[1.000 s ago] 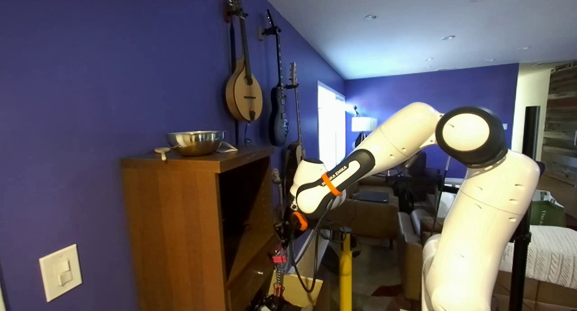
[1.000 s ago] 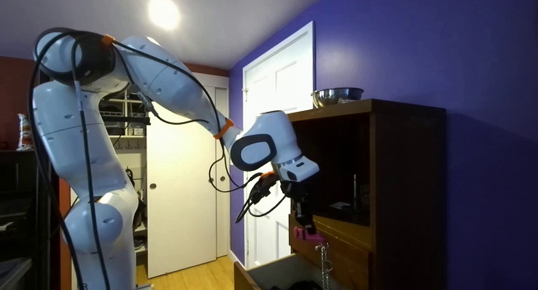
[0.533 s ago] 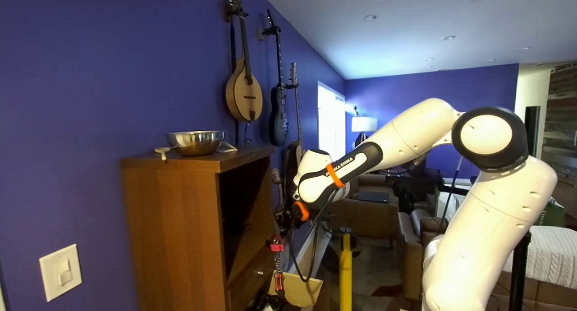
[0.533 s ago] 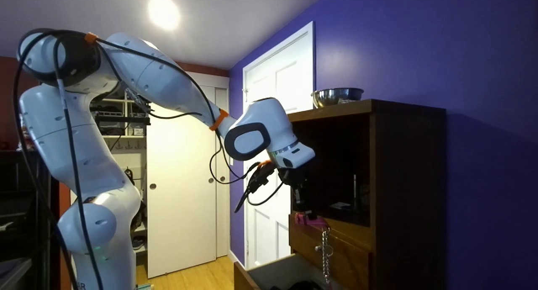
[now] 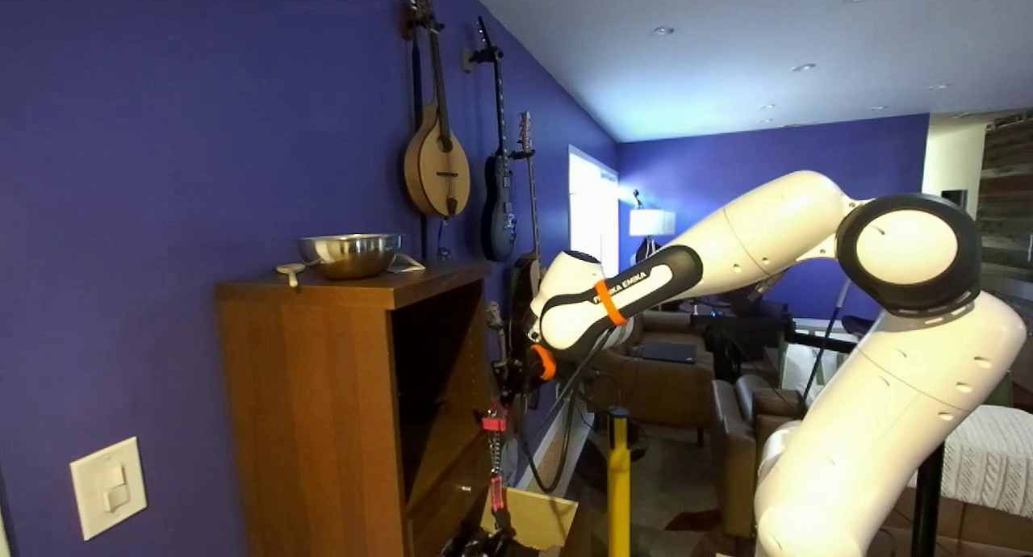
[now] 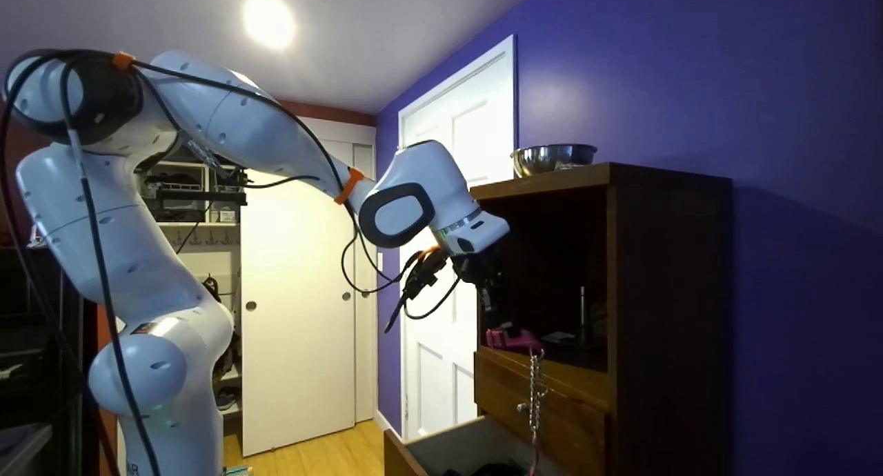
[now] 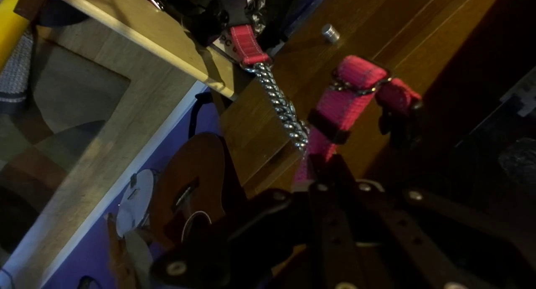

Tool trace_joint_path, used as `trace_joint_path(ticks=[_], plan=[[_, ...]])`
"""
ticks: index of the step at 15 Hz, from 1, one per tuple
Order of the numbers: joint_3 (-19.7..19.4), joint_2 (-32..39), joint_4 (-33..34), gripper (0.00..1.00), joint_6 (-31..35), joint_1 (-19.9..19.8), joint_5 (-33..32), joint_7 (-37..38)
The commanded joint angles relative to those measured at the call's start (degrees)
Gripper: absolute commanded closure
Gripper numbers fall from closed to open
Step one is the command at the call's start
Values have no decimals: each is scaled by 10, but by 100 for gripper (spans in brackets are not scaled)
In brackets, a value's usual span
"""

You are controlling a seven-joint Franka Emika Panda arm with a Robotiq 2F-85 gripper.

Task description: Pick up the chains with the pink straps and put it on the top brown shelf

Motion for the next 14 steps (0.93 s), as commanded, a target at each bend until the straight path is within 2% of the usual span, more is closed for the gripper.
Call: trace_joint_path(ticks=[1,8,14], plan=[[16,-40,-10,99,1,-10,22,-17],[37,-66,-1,99,49,-8,26,-16],[50,-64,9,99,139,4,37,-25]])
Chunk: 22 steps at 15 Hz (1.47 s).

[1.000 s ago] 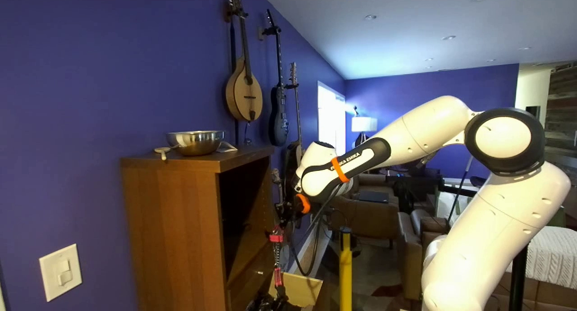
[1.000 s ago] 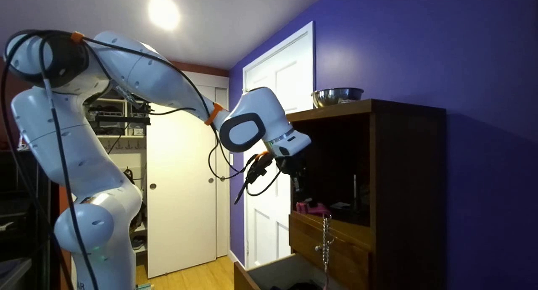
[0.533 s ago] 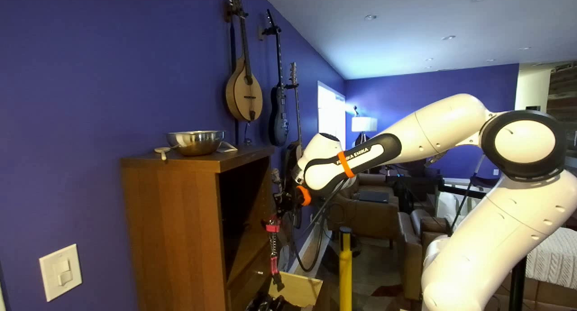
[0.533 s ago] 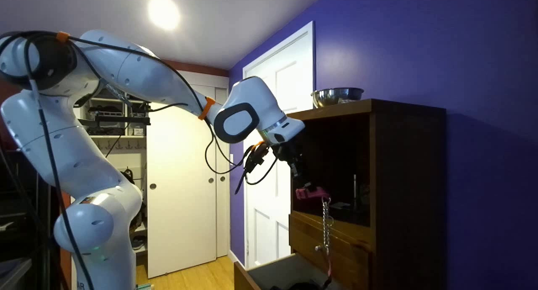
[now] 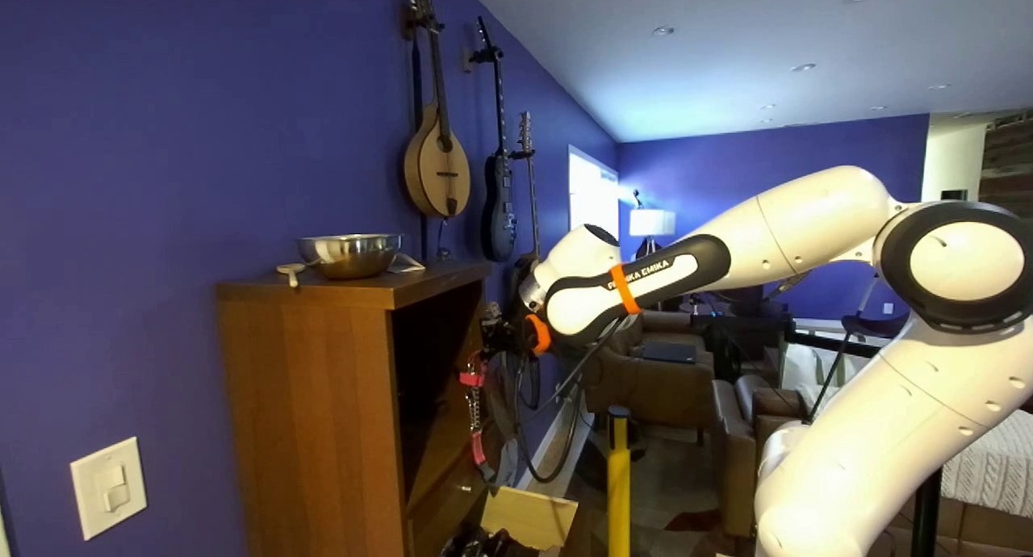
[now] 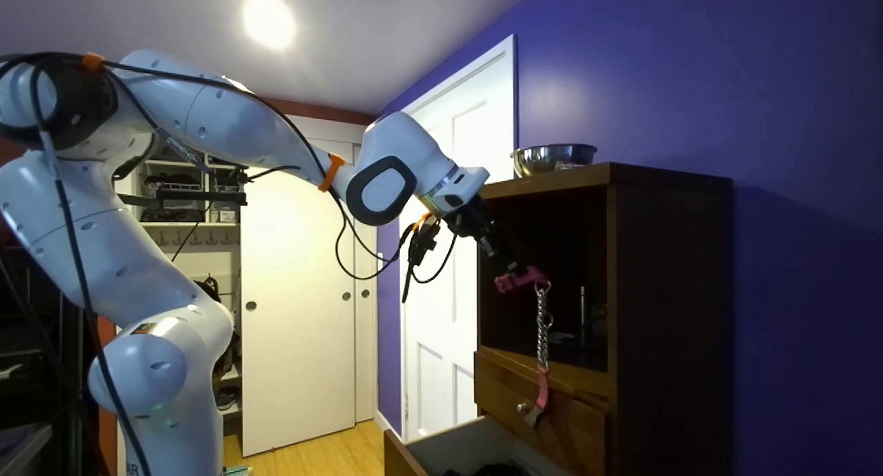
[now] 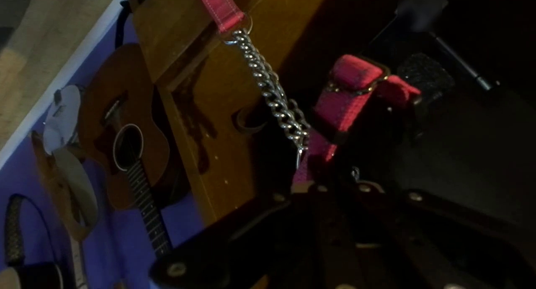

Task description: Pick up the chains with the pink straps and put it on the top brown shelf

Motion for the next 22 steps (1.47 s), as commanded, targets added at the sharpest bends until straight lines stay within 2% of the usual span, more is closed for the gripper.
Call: trace_joint_path(ticks=[1,3,4,12,13,20,22], plan=[[11,-4,5,99,48,6,30,-21],[4,-2,2,99,55,21,44,-29],[18,0,1,95,43,-2,32,-22],[17,0,1,95,43,5,41,-28],[16,2,6,99,41,7,41,-29],[24,8,42,99,63,0,32,-45],[21,9,47,99,78,8,39,-51]])
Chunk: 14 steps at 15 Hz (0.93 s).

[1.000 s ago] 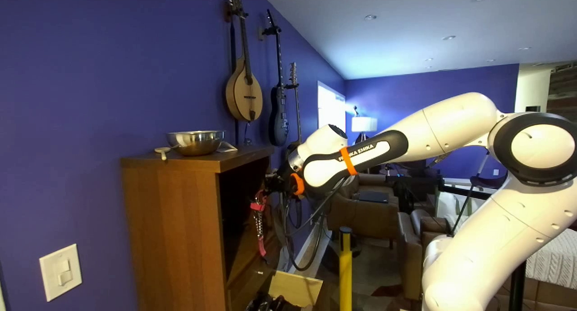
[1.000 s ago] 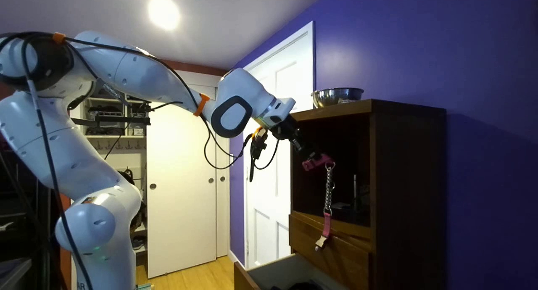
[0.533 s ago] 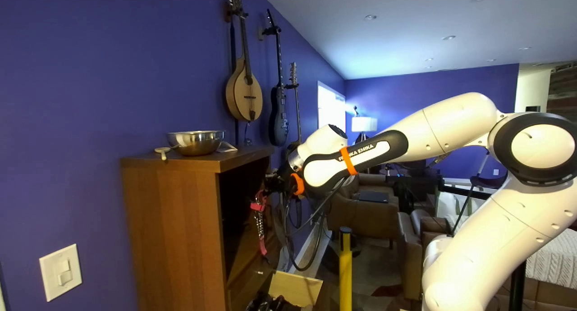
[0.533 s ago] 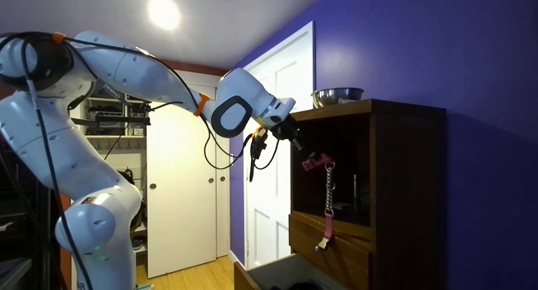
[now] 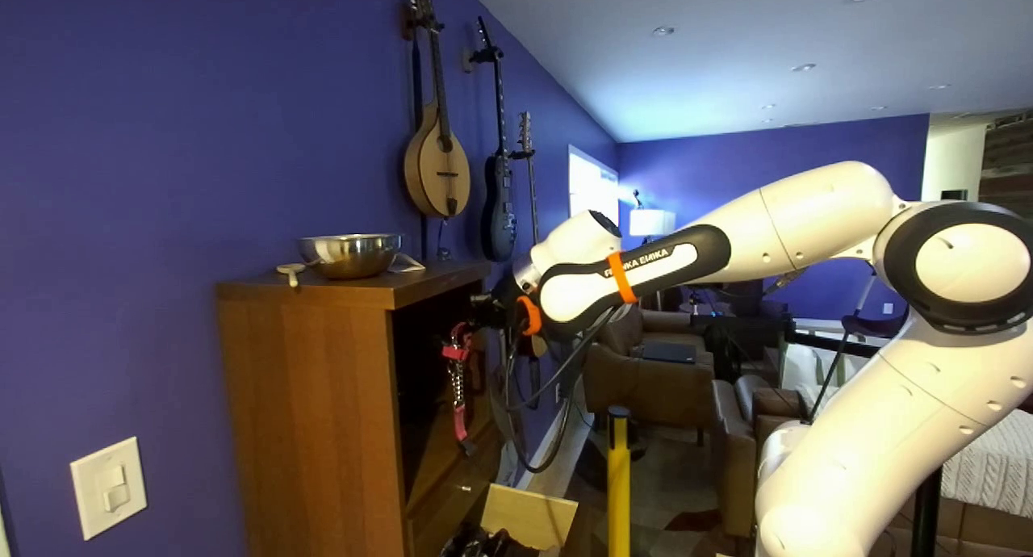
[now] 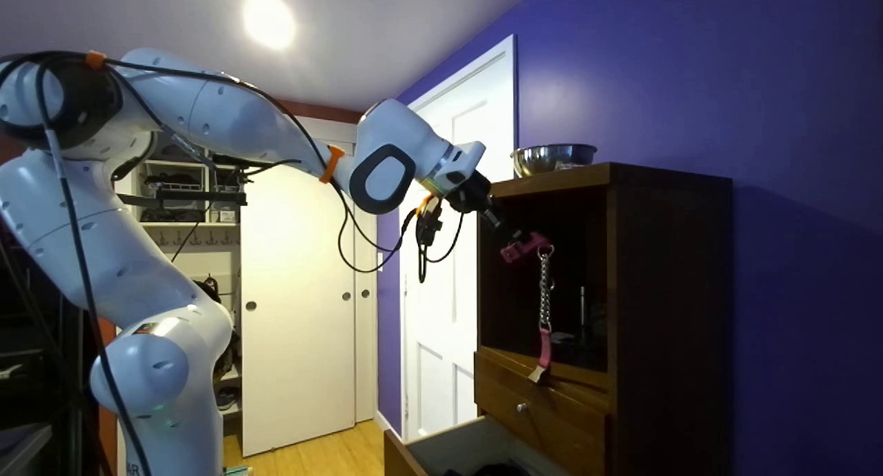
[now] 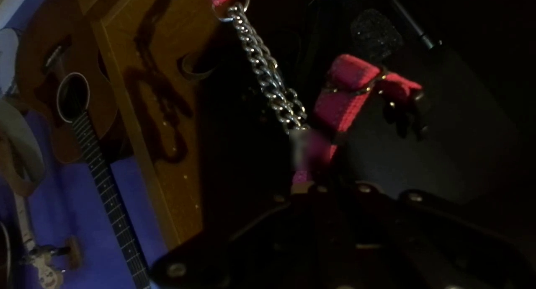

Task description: Pick up the chains with the pink straps and put it on the top brown shelf

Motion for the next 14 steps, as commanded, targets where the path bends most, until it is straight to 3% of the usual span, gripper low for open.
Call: trace_joint_path(ticks=[1,8,14], plan=[[4,8,17,99,36,2,19,-15],[7,21,-31,99,133,37,58,-5],[-3,69,-58,99,259,89,95,-6]])
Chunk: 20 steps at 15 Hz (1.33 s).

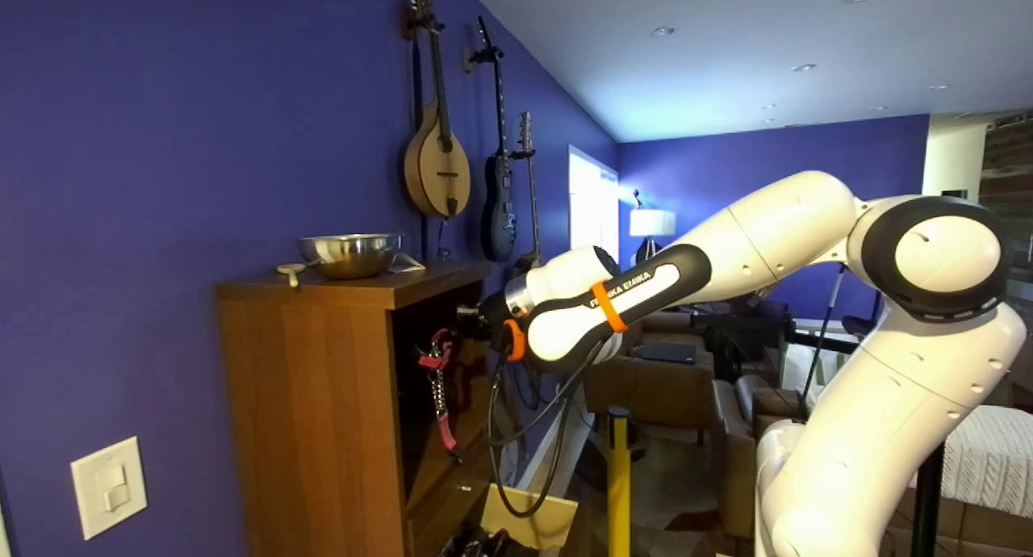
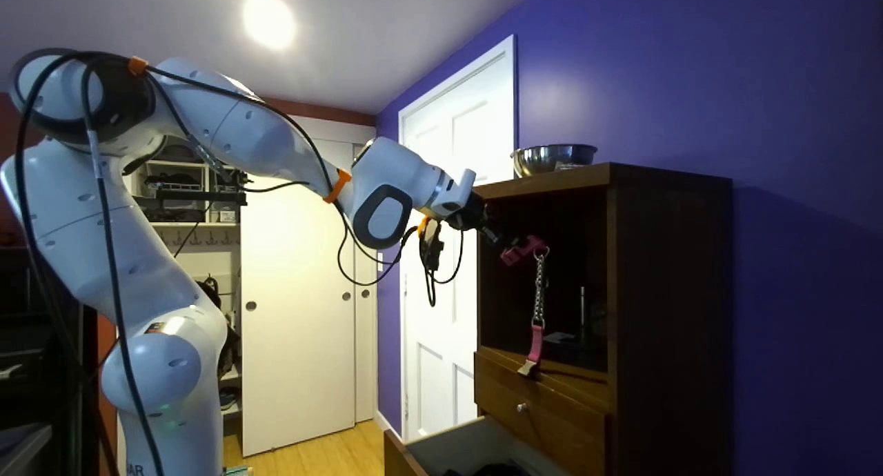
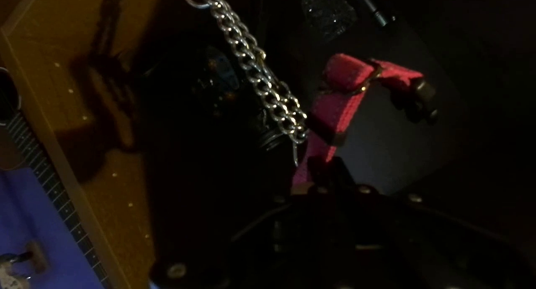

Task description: Pick up the chains with the pink straps and put it on the top brown shelf

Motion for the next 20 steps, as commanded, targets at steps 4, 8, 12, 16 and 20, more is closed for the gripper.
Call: trace_joint_path(ticks=[4,8,12,16,20], plan=[[-27,76,-10,99,181,62,4,24],[-25,138,15,99,273,58,3,27],[-22,189,36,99,327,52,7,23],[-18,219,42,99,356,50,8,25],[-16,234,31,99,333,40,13,-9]])
